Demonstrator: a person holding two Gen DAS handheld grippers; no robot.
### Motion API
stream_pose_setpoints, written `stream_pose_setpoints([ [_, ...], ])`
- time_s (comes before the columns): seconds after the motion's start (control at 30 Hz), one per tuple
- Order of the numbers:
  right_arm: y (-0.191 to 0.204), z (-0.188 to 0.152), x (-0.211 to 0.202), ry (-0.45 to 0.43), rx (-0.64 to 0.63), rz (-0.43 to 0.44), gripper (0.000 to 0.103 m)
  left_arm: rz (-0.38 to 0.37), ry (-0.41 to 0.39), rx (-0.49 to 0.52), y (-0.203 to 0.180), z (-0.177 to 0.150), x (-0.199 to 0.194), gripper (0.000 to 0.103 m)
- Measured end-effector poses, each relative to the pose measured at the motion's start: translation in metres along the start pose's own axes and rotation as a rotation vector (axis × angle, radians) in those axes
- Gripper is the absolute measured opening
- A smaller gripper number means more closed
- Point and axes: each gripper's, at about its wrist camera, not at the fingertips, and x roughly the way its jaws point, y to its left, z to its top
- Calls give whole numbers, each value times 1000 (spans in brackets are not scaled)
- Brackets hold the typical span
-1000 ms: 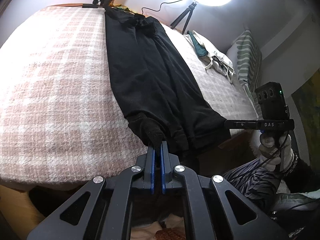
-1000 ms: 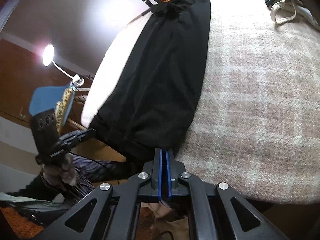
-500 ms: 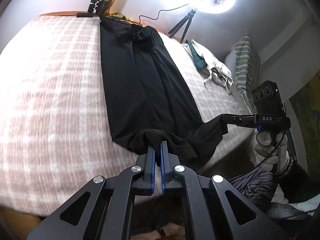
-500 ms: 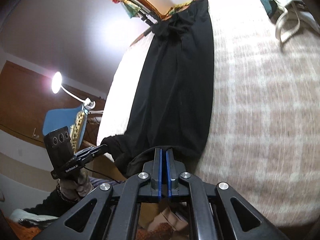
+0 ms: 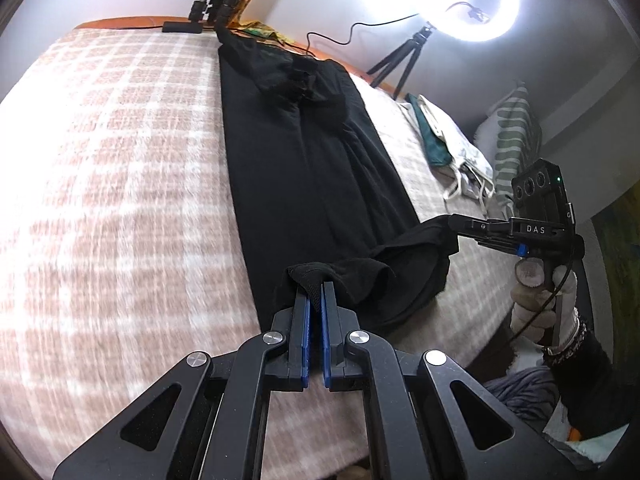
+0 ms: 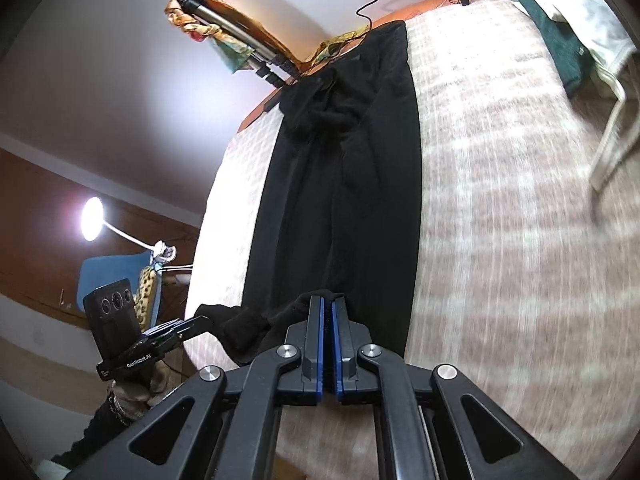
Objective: Fold small clothes
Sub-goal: 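Lift the hem with both tools and fold it toward the collar, then open both tools and move them to the collar end of the strip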
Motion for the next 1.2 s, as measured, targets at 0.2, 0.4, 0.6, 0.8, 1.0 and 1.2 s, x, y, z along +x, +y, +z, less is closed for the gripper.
stream_pose_setpoints([
  [0.2, -13, 16, 12, -3, 31, -8, 1, 8, 11, 2, 9, 20, 13, 3],
  [0.4, -32, 28, 20, -5, 80, -11, 1, 21, 16, -1, 17, 34, 25, 3],
  [0.6, -43, 36, 24, -11, 107, -6, 1, 21, 14, -14, 27, 44, 33, 3],
  [0.8, -48, 43, 17, -35, 108, -57, 13, 40, -11, -50, 34, 53, 25, 11],
  [1.0, -29, 34, -12, -76, -37, -26, 17, 21, -46, 28, 26, 46, -1, 11],
  [1.2, 10, 4, 24, 112, -268, 2, 17, 17, 64, 132, 6, 26, 20, 11],
])
